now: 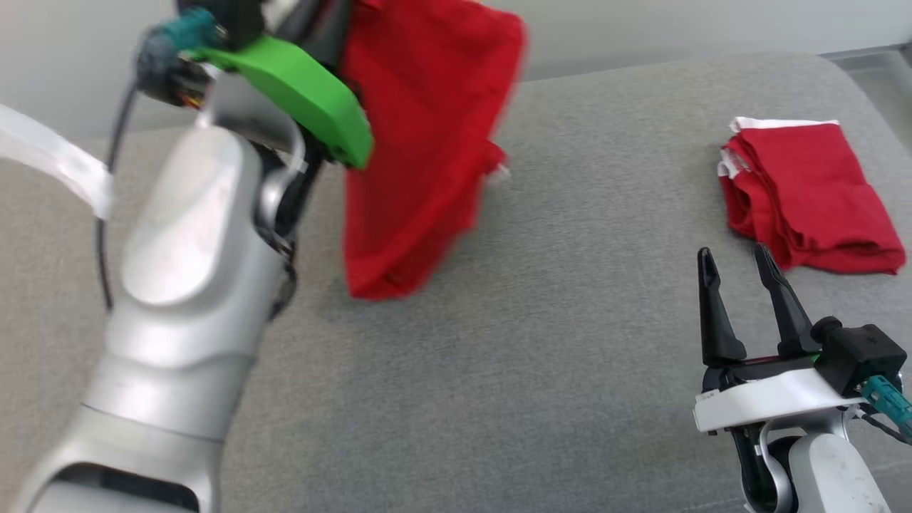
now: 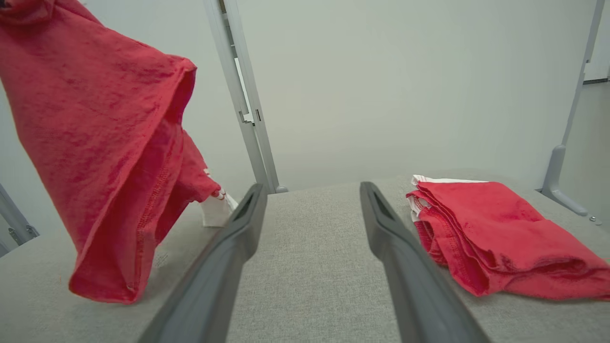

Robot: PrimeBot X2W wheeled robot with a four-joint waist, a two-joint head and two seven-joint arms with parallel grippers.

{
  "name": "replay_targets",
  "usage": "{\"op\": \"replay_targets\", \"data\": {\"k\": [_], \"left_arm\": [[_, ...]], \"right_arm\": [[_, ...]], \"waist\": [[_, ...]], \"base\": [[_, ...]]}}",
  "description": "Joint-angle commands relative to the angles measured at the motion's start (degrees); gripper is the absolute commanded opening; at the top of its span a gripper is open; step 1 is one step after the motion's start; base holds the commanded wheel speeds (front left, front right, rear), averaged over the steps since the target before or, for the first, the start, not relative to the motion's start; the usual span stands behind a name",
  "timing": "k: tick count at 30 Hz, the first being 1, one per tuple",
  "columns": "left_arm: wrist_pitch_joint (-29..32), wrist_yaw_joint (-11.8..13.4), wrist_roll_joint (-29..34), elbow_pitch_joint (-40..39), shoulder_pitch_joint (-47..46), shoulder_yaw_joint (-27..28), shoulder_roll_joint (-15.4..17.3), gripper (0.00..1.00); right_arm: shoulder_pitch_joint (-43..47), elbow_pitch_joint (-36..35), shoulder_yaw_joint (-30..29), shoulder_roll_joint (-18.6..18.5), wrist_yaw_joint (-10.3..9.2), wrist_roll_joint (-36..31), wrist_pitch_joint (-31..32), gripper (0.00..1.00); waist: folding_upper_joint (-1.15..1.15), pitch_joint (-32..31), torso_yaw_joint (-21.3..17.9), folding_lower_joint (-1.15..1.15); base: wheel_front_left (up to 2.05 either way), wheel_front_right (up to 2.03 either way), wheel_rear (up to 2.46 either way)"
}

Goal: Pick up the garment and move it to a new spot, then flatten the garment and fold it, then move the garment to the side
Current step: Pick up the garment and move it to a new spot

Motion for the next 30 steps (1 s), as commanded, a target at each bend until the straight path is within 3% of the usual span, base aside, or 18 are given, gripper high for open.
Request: {"op": "replay_targets", "data": {"k": [1,6,11,16,21,22,23,24,30], "left_arm": [[-0.7,0.1,-0.9,-0.9,2.5,-0.2,-0.4,0.0],[-3.4,2.2,-1.6,-1.5,10.5,-3.0,-2.4,0.0],[-6.5,4.6,-1.1,1.7,17.8,-3.3,-1.4,0.0],[-10.5,6.8,-1.7,5.1,24.6,-2.0,0.3,0.0],[-13.3,7.5,-3.1,6.8,29.9,-1.4,-0.5,0.0],[-13.8,7.6,-3.1,6.8,30.6,-1.4,-0.7,0.26],[-14.3,7.8,-2.9,7.0,31.4,-1.5,-0.9,0.72],[-14.7,7.9,-2.8,7.0,32.0,-1.5,-1.1,1.0],[-16.1,8.4,0.4,3.9,34.7,-2.2,-1.5,1.0]], "right_arm": [[0.2,0.4,0.1,-0.1,0.0,0.6,-0.5,1.0],[-1.3,1.5,1.1,-0.1,0.0,1.9,-1.6,1.0],[-1.7,2.8,0.7,-0.1,0.0,2.4,-2.3,1.0],[-1.7,4.0,0.6,-0.1,0.0,2.3,-2.7,1.0],[-1.8,5.0,1.0,-0.1,0.0,1.5,-2.9,1.0],[-1.8,5.1,1.1,-0.1,0.0,1.3,-2.9,1.0],[-1.9,5.3,1.2,-0.1,0.0,1.1,-2.9,1.0],[-2.0,5.4,1.5,-0.1,0.0,1.1,-3.0,1.0],[-1.4,6.1,2.0,-0.1,0.0,0.3,-3.0,1.0]], "waist": [[-0.01,0.0,-2.7,0.0],[-0.01,2.5,-4.6,0.0],[-0.01,4.3,-5.2,0.0],[-0.01,5.1,-4.2,0.0],[-0.01,4.8,-1.8,0.0],[-0.01,4.7,-1.4,0.0],[-0.01,4.5,-0.8,0.0],[-0.01,4.3,-0.4,0.0],[-0.01,1.9,1.7,0.0]], "base": [[0.0,0.0,0.0],[0.0,0.0,0.0],[0.0,0.0,0.0],[0.0,0.0,0.0],[0.0,0.0,0.0],[0.0,0.0,0.0],[0.0,0.0,0.0],[0.0,0.0,0.0],[0.0,0.0,0.0]]}}
